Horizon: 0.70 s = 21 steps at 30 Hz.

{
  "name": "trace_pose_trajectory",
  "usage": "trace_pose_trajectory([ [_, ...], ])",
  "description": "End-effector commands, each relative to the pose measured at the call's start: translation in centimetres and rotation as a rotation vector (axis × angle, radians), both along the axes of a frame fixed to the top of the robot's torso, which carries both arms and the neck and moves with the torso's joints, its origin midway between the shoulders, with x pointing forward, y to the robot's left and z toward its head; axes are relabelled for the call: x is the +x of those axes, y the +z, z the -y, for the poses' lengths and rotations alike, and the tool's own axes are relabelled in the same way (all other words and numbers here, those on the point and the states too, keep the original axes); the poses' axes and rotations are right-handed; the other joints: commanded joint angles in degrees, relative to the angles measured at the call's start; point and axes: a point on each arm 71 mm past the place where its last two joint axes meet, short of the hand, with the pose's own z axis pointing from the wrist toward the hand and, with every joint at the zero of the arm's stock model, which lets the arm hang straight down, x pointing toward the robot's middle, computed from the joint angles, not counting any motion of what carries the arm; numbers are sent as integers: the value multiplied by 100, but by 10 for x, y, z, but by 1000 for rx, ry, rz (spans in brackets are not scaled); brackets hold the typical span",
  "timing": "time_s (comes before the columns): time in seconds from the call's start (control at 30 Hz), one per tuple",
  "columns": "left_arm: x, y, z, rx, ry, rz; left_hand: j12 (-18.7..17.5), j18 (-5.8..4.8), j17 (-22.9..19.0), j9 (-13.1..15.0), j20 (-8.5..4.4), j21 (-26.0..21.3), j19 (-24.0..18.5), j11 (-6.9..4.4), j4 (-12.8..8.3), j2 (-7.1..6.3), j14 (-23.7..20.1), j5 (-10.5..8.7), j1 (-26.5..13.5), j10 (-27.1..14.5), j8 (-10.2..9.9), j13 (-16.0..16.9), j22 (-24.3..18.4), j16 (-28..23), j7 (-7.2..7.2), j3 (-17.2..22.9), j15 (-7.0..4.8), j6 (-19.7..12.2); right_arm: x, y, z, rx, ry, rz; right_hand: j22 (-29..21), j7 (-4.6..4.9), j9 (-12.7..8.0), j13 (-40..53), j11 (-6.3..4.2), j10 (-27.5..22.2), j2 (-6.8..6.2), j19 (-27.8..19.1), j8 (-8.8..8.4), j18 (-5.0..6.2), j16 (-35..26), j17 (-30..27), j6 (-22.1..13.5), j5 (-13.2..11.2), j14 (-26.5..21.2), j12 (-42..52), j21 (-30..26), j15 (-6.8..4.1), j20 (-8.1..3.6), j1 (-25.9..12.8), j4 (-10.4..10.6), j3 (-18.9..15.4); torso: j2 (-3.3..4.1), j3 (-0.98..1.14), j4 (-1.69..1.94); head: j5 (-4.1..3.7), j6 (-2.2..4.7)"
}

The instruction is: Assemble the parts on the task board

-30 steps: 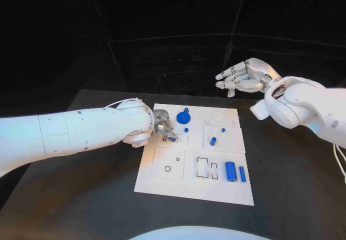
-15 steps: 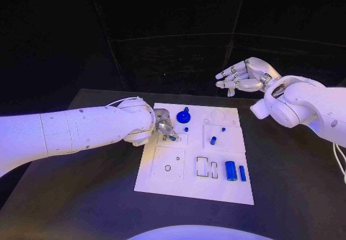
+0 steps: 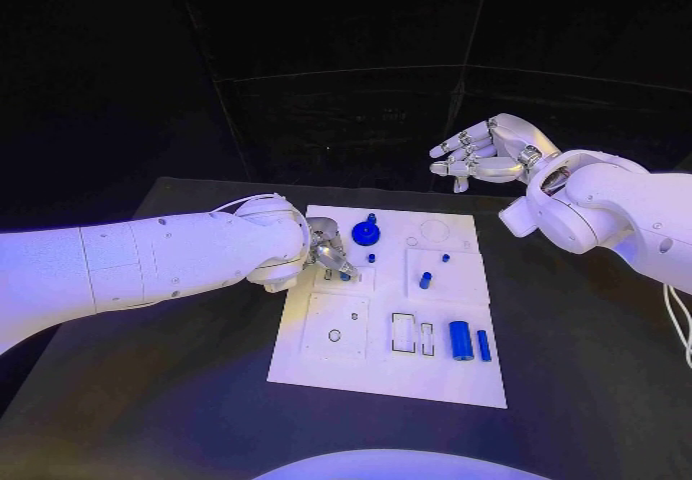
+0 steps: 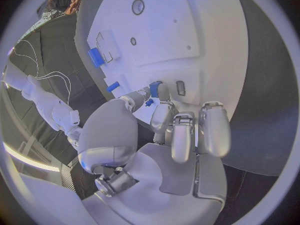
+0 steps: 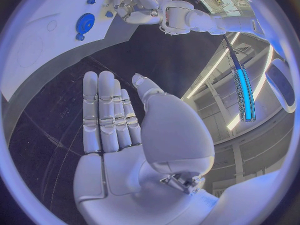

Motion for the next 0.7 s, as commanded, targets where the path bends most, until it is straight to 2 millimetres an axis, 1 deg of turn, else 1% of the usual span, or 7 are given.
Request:
trace_pose_trajectory([
  [0.03, 0, 0, 1, -4, 3, -10, 29, -118, 1509, -10, -5, 20, 47, -5, 27, 21, 595, -21, -75, 56, 18, 16, 17, 18, 43, -97, -53, 6, 0, 1, -1, -2, 9, 2, 9, -15, 4, -9, -5, -37, 24, -18, 25, 22, -26, -6, -37, 31, 30, 6, -31, 13, -7, 56, 3, 28, 2, 0, 0, 1, 3],
  [0.1, 0, 0, 1, -4, 5, -9, 36, -119, 1509, -13, -6, 21, 49, -5, 49, 30, 595, -20, -89, 60, 18, 24, 22, 18, 42, -140, -54, 15, 0, 1, -1, -2, 8, 2, 9, -15, 4, -9, -5, -37, 24, -18, 25, 22, -26, -6, -37, 31, 30, 6, -31, 13, -7, 56, 3, 28, 3, 3, -1, 2, 3],
  [0.43, 1, 0, 1, -6, 11, -4, 69, -122, 1509, -29, -9, 23, 56, -7, 191, 68, 595, -19, -173, 80, 12, 60, 40, 18, 39, -471, -55, 59, 0, 1, -1, -2, 8, 2, 9, -14, 4, -10, -3, -38, 23, -18, 25, 22, -26, -8, -38, 31, 30, 6, -31, 13, -7, 55, 4, 28, -1, -5, 6, -4, -4],
  [0.57, 1, 0, 1, -5, 12, -5, 76, -123, 1509, -32, -9, 24, 58, -7, 218, 87, 595, -18, -179, 84, 10, 69, 45, 18, 38, -528, -54, 66, 0, 1, -2, -2, 9, 2, 10, -11, 3, -13, 1, -39, 23, -18, 25, 21, -26, -12, -39, 30, 29, 5, -32, 16, -6, 45, 12, 26, -2, -3, 2, -5, -4],
  [0.7, 2, 0, 1, -2, 12, -7, 92, -125, 1509, -37, -9, 27, 62, -7, 273, 108, 595, -21, -205, 93, 10, 87, 56, 18, 39, -674, -54, 84, 0, 1, -2, -2, 9, 2, 10, -11, 3, -13, 1, -39, 23, -18, 25, 21, -26, -12, -39, 30, 29, 5, -32, 16, -6, 45, 12, 26, -2, -2, 1, -4, -6],
])
